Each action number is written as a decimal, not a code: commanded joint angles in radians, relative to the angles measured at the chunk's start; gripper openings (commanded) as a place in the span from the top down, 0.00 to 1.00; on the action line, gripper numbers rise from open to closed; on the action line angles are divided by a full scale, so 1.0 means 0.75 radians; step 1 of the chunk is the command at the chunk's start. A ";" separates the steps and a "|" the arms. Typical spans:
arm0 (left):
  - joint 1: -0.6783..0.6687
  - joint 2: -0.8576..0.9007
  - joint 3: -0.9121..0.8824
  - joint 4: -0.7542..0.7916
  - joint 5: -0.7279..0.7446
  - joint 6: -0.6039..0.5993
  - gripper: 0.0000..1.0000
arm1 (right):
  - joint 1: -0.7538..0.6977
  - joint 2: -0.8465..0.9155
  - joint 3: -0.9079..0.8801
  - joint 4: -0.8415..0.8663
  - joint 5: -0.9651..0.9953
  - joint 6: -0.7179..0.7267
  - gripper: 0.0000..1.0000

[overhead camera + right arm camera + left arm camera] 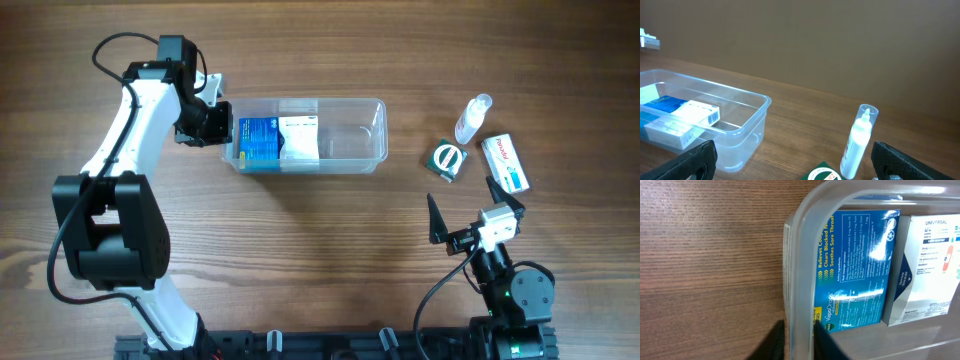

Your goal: Pack container

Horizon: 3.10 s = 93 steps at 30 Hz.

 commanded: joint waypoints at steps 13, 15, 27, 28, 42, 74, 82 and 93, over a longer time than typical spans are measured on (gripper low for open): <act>0.006 -0.069 0.010 0.012 -0.007 0.007 0.44 | -0.006 -0.004 -0.002 0.005 -0.018 -0.012 0.00; 0.008 -0.107 0.034 0.014 -0.007 0.006 0.44 | -0.006 -0.004 -0.002 0.005 -0.018 -0.013 0.00; 0.281 -0.242 0.049 0.116 -0.012 -0.488 0.00 | -0.006 -0.004 -0.002 0.005 -0.018 -0.013 0.00; 0.317 -0.242 0.049 0.111 -0.013 -0.517 0.00 | -0.006 -0.004 -0.002 0.005 -0.018 -0.013 0.00; 0.518 -0.242 0.049 0.061 -0.013 -0.573 0.00 | -0.006 -0.004 -0.002 0.005 -0.018 -0.012 0.00; 0.518 -0.242 0.049 0.061 -0.013 -0.573 0.00 | -0.006 1.238 1.434 -0.799 0.107 0.176 0.00; 0.518 -0.242 0.049 0.061 -0.013 -0.573 0.00 | -0.033 1.670 1.707 -0.991 0.254 0.186 0.00; 0.518 -0.242 0.049 0.061 -0.013 -0.573 0.00 | -0.078 1.875 1.776 -0.963 0.360 0.173 0.00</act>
